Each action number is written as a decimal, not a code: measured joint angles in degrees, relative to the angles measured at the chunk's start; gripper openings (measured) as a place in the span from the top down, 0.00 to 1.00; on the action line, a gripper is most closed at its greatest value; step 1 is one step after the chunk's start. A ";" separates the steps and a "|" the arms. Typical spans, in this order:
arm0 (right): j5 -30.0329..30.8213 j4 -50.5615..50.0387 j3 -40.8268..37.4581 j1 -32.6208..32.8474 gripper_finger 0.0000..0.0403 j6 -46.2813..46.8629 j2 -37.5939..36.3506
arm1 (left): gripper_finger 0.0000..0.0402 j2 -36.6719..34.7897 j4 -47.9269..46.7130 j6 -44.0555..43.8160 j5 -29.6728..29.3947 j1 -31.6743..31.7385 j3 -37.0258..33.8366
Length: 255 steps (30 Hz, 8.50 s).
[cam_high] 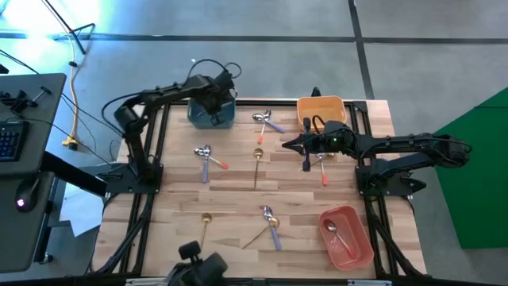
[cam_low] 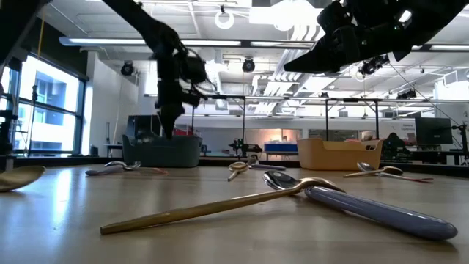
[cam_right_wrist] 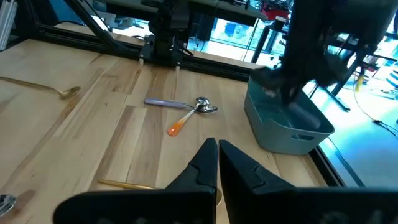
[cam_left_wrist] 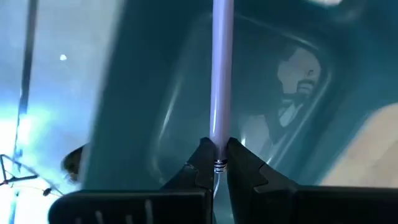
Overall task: Sort silverware by color (type)
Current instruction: Put the bottom left violet spoon into the dark green bin, then put the middle right gold spoon into the yellow bin, then put the bottom left orange spoon into the orange bin
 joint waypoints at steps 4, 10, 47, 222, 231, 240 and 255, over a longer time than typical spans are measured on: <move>-0.01 0.00 0.00 0.00 1.00 -0.70 0.00 | 0.99 3.48 1.05 0.16 0.07 0.91 0.02; -0.01 -0.02 0.00 0.00 1.00 -0.70 0.00 | 0.99 6.71 2.42 0.08 1.09 3.04 0.04; 6.26 -0.83 0.02 0.04 1.00 0.67 0.00 | 0.91 -15.60 22.35 -6.03 5.12 -2.72 -14.50; 6.17 -12.35 -4.50 -4.53 1.00 8.40 -23.45 | 0.84 -37.78 15.65 -18.61 9.39 -39.27 -39.80; 8.31 -9.12 -4.50 0.96 1.00 3.95 -21.81 | 0.63 -25.92 18.67 -6.24 7.74 -29.42 -39.80; 8.33 -8.21 -4.50 1.60 1.00 3.40 -21.81 | 0.67 -20.86 20.86 -0.22 8.51 -24.85 -39.80; 8.33 -8.02 -4.50 1.60 1.00 3.40 -21.81 | 0.97 -18.31 21.15 2.93 8.82 -25.76 -39.67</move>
